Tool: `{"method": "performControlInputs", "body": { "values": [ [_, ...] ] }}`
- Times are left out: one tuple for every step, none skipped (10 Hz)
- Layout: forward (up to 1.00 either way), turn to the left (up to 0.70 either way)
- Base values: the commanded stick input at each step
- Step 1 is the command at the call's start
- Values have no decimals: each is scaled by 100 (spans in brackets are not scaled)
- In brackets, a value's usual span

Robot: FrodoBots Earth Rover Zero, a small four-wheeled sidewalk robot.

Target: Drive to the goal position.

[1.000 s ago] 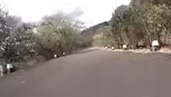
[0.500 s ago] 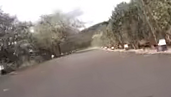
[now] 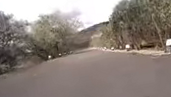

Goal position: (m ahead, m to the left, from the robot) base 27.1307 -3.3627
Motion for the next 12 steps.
{"method": "performControlInputs", "body": {
  "values": [
    [100,0],
    [100,0],
    [100,0],
    [100,0],
    [100,0],
    [100,0],
    [100,0],
    [100,0],
    [100,0],
    [100,0],
    [100,0],
    [100,0]
  ]
}}
